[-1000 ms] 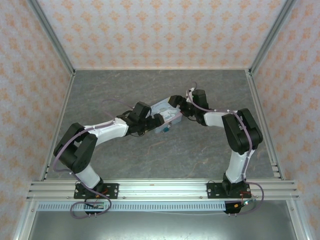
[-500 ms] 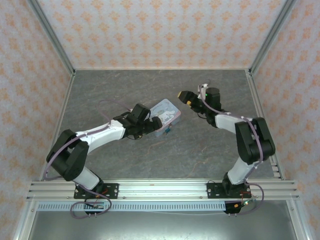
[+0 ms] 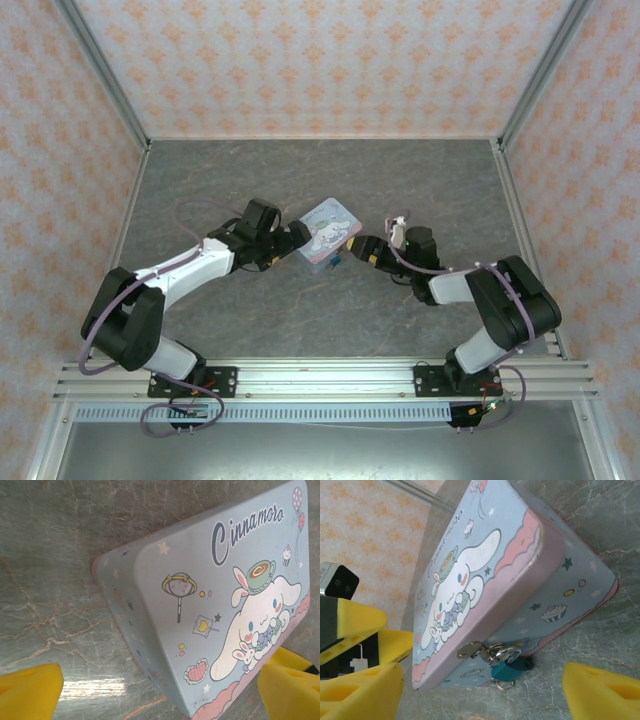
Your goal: Unlock the padlock with the key
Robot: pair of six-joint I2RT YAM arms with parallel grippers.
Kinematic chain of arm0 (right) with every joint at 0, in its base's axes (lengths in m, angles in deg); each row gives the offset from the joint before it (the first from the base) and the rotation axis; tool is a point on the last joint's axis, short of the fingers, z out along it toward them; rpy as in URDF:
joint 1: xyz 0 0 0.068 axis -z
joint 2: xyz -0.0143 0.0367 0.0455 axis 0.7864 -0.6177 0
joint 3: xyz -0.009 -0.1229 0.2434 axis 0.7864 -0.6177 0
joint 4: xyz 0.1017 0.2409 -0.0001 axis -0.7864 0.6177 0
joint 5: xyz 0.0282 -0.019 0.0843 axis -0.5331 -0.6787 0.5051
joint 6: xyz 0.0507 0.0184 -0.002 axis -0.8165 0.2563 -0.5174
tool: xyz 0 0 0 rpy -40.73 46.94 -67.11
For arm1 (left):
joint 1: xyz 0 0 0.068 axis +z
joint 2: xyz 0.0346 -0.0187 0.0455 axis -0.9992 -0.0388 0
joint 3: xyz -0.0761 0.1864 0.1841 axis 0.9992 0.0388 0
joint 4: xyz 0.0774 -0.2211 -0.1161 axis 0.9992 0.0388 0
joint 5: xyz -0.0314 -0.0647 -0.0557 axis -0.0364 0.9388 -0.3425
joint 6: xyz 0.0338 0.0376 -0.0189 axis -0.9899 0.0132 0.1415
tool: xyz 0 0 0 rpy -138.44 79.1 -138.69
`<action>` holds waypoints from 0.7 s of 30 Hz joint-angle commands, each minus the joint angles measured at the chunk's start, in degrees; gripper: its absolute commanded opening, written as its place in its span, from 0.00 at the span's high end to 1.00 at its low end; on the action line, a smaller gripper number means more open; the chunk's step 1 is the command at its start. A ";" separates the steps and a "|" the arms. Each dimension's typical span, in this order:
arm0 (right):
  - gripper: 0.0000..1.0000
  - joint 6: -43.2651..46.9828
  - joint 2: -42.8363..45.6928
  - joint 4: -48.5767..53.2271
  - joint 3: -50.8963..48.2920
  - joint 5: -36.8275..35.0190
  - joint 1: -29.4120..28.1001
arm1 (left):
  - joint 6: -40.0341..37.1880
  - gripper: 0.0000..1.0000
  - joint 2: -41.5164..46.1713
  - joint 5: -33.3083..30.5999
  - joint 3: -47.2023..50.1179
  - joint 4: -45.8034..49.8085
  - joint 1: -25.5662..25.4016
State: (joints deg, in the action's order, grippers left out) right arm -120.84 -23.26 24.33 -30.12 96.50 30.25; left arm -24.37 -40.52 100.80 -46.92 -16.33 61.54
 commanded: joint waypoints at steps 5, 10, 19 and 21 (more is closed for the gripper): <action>0.24 -0.93 -4.68 -12.54 -0.87 -2.26 -3.73 | 1.21 0.00 -5.17 3.09 1.97 -6.95 -0.12; 0.30 -1.73 -7.31 -13.48 -0.57 -3.02 -4.56 | 1.56 0.00 -6.28 1.66 3.31 -8.21 -0.17; 0.29 -3.27 -13.56 -18.50 1.49 -1.38 -5.15 | 1.50 0.01 -8.45 1.15 4.36 -9.06 -0.20; 0.29 -3.60 -14.78 -19.73 2.21 -0.89 -5.37 | 1.40 0.01 -8.68 1.12 4.28 -9.07 -0.21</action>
State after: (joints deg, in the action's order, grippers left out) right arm -123.75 -36.24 9.46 -29.40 94.66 25.53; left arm -22.93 -47.30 103.43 -44.12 -26.67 61.54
